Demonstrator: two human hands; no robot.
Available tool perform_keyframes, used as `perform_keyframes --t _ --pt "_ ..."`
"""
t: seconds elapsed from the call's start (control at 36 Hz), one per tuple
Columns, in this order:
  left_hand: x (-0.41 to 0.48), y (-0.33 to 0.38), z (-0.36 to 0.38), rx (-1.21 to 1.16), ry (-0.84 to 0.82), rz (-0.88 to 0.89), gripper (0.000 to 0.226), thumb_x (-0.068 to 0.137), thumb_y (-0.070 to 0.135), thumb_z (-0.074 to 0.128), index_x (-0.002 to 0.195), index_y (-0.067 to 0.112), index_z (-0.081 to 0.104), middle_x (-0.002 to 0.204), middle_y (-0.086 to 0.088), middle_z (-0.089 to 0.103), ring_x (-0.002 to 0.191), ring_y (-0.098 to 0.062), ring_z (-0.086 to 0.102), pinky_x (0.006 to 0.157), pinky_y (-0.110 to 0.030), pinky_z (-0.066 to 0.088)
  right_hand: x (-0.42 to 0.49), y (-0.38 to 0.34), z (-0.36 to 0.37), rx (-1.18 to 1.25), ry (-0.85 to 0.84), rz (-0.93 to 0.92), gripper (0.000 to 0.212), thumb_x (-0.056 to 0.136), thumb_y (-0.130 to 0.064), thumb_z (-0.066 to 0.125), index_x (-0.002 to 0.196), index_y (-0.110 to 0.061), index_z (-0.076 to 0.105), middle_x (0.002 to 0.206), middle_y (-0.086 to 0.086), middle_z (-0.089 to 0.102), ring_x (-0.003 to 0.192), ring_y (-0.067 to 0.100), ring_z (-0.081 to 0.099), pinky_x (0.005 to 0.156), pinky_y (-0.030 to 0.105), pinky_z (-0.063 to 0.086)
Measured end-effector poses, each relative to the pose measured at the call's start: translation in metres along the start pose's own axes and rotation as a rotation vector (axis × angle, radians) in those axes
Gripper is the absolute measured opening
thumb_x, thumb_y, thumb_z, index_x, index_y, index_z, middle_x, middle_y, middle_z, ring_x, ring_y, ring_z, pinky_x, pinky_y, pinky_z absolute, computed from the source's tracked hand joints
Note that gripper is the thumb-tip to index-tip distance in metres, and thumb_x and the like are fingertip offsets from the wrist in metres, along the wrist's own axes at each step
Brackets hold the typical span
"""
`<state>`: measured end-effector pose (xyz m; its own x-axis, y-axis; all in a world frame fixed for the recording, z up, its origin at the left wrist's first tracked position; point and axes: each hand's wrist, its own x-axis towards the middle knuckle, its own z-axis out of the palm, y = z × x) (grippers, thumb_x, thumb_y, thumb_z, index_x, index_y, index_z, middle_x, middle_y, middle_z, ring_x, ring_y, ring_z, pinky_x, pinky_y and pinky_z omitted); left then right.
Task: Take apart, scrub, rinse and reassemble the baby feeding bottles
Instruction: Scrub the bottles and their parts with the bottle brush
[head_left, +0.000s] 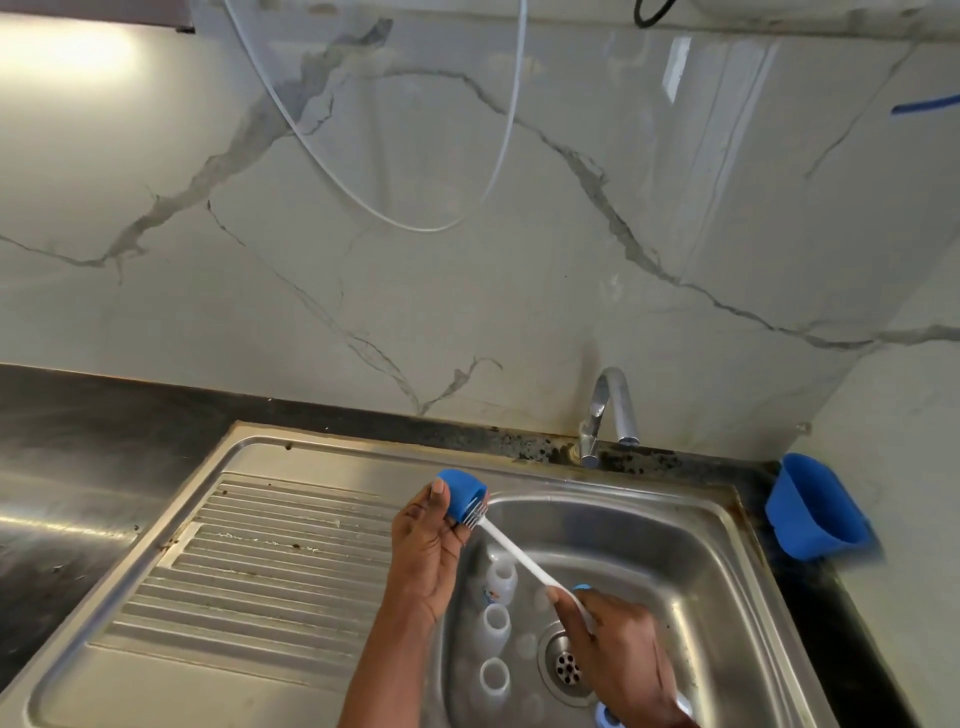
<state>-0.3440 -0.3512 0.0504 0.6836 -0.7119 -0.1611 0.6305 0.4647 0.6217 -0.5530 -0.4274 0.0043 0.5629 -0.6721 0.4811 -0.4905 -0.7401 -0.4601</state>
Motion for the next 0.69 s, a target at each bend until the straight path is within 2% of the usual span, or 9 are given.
perform_keyframes --t 0.08,0.17,0.19,0.28,0.33,0.39,0.5,0.64,0.69 --pt "0.0 0.004 0.005 -0.001 0.018 0.017 0.07 0.044 0.036 0.099 0.096 0.0 0.069 0.101 -0.019 0.073 0.094 -0.03 0.072 0.071 -0.034 0.062 0.006 -0.003 -0.003 0.015 0.013 0.068 0.055 0.091 -0.058 0.051 0.055 -0.017 0.05 0.046 -0.002 0.046 0.044 0.015 0.044 0.044 0.024 0.033" --pt "-0.001 0.005 0.01 0.03 0.027 0.035 0.039 0.065 0.027 0.079 0.094 0.002 0.069 0.093 -0.014 0.074 0.089 -0.024 0.073 0.068 -0.03 0.061 0.014 -0.004 -0.007 -0.047 -0.012 0.126 0.055 0.089 -0.063 0.048 0.056 -0.019 0.049 0.046 -0.004 0.045 0.046 0.015 0.045 0.044 0.024 0.03" --pt "-0.001 0.004 0.012 0.058 0.027 0.044 0.039 0.066 0.026 0.075 0.096 0.003 0.069 0.092 -0.011 0.075 0.089 -0.022 0.073 0.07 -0.03 0.061 0.017 -0.005 -0.009 -0.073 -0.016 0.138 0.055 0.089 -0.063 0.048 0.055 -0.021 0.045 0.045 -0.005 0.041 0.045 0.015 0.043 0.044 0.023 0.027" --pt "0.0 0.001 0.012 0.147 0.046 0.08 0.051 0.063 0.03 0.076 0.105 0.002 0.067 0.092 -0.01 0.076 0.091 -0.02 0.073 0.074 -0.029 0.061 0.021 -0.011 -0.011 -0.085 -0.055 0.182 0.058 0.092 -0.062 0.052 0.052 -0.026 0.031 0.042 -0.007 0.03 0.041 0.011 0.031 0.041 0.017 0.018" --pt "0.002 0.0 0.01 0.201 0.045 0.099 0.058 0.058 0.033 0.079 0.106 0.002 0.068 0.092 -0.01 0.076 0.09 -0.021 0.072 0.073 -0.027 0.061 0.02 -0.011 -0.01 -0.08 -0.094 0.207 0.058 0.089 -0.064 0.051 0.052 -0.021 0.037 0.041 -0.005 0.035 0.04 0.014 0.036 0.041 0.017 0.021" --pt "0.004 0.0 0.003 0.248 0.032 0.118 0.06 0.056 0.041 0.088 0.101 0.005 0.072 0.091 -0.011 0.075 0.089 -0.022 0.072 0.074 -0.027 0.06 0.02 -0.009 -0.009 -0.06 -0.151 0.247 0.06 0.087 -0.068 0.048 0.054 -0.018 0.042 0.043 -0.003 0.039 0.044 0.017 0.041 0.043 0.024 0.03" --pt "0.009 0.002 -0.011 0.341 -0.006 0.142 0.066 0.044 0.058 0.095 0.093 0.016 0.08 0.094 -0.013 0.071 0.094 -0.026 0.068 0.086 -0.035 0.059 0.019 -0.008 -0.007 0.032 -0.266 0.257 0.072 0.083 -0.076 0.035 0.058 -0.01 0.051 0.049 0.006 0.047 0.052 0.02 0.046 0.047 0.02 0.03" --pt "0.004 0.011 -0.009 0.298 -0.061 0.086 0.083 0.035 0.054 0.098 0.098 0.005 0.073 0.092 -0.012 0.073 0.089 -0.021 0.072 0.073 -0.028 0.06 0.012 -0.004 -0.005 0.1 -0.295 0.201 0.084 0.081 -0.085 0.025 0.062 -0.009 0.056 0.05 0.003 0.051 0.051 0.019 0.047 0.049 0.02 0.032" --pt "0.002 0.012 -0.008 0.264 -0.085 0.066 0.081 0.034 0.052 0.099 0.096 0.005 0.074 0.091 -0.012 0.073 0.087 -0.02 0.072 0.07 -0.027 0.059 0.004 -0.002 -0.002 0.051 -0.268 0.133 0.079 0.084 -0.083 0.027 0.061 -0.013 0.053 0.047 0.001 0.046 0.049 0.019 0.045 0.048 0.022 0.031"
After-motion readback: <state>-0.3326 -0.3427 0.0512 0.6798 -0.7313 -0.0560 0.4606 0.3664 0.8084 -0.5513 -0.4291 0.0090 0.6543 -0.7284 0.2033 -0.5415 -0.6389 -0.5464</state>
